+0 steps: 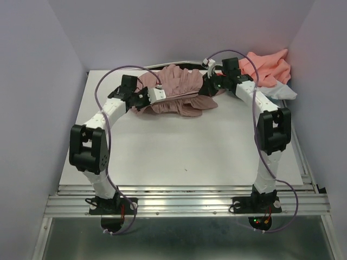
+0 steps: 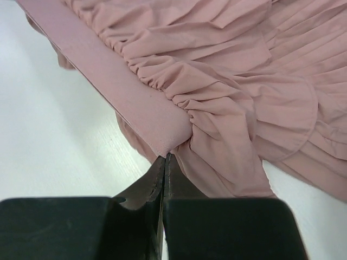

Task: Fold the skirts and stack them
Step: Flatten the skirt out

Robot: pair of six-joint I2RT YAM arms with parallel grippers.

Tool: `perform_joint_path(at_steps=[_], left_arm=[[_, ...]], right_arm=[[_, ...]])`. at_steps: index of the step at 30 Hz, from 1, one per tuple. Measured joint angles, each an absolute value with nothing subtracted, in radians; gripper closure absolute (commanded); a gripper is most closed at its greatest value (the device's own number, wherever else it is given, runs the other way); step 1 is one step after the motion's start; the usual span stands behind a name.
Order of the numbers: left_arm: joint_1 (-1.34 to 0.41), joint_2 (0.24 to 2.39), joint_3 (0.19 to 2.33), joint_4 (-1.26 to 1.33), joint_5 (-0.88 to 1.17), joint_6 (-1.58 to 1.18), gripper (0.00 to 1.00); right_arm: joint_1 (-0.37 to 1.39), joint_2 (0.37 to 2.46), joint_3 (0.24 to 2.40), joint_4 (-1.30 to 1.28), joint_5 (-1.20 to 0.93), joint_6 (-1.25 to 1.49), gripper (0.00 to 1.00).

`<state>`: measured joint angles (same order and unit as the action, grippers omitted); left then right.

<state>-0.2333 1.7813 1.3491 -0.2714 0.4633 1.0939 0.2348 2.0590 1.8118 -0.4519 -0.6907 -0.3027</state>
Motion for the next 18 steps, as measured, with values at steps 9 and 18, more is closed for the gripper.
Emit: perform_joint_path(at_steps=[9, 18], left_arm=[[-0.305, 1.547, 1.112, -0.350, 0.464, 1.218, 1.00], [-0.598, 1.552, 0.897, -0.384, 0.448, 1.149, 1.00]], right_arm=[[0.244, 1.877, 1.524, -0.635, -0.726, -0.540, 0.99], [0.244, 1.833, 1.213, -0.755, -0.596, -0.767, 0.99]])
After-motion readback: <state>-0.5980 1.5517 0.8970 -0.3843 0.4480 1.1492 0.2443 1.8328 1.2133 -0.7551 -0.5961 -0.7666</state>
